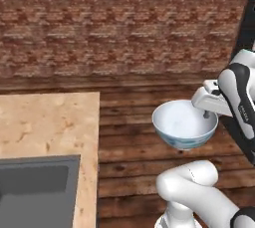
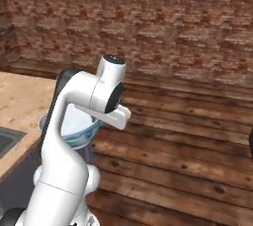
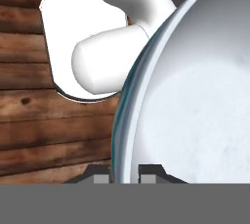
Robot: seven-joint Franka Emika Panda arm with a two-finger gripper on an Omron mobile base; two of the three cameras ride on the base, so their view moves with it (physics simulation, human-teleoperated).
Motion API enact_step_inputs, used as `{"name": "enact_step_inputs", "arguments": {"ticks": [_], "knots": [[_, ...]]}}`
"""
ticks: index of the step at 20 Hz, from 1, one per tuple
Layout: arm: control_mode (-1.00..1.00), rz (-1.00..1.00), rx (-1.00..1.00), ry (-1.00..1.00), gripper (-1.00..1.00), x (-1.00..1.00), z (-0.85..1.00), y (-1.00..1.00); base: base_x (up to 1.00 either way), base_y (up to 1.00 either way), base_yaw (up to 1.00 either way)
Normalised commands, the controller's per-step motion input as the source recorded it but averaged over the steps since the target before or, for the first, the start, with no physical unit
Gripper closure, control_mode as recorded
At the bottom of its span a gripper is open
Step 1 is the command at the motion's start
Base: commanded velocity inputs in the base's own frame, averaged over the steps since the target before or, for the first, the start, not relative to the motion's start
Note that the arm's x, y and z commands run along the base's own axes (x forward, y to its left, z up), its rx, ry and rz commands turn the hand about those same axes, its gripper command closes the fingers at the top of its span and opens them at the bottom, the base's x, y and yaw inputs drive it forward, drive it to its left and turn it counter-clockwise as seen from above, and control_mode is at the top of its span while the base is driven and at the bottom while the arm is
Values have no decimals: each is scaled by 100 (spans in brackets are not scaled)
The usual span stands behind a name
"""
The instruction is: Pick the mug and place it in the sink. Pick the bowl and place it in the open cabinet and then close the cabinet.
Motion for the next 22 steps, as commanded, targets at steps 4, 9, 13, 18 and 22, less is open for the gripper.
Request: {"name": "enact_step_inputs", "arguments": {"ticks": [4, 9, 13, 18, 22], "knots": [[100, 0, 0, 0, 100, 0, 0, 0, 39, 14, -86], [100, 0, 0, 0, 100, 0, 0, 0, 38, 28, -79], [100, 0, 0, 0, 100, 0, 0, 0, 39, 6, -82], [100, 0, 0, 0, 100, 0, 0, 0, 27, 0, -84], [100, 0, 0, 0, 100, 0, 0, 0, 8, 0, -83]]}}
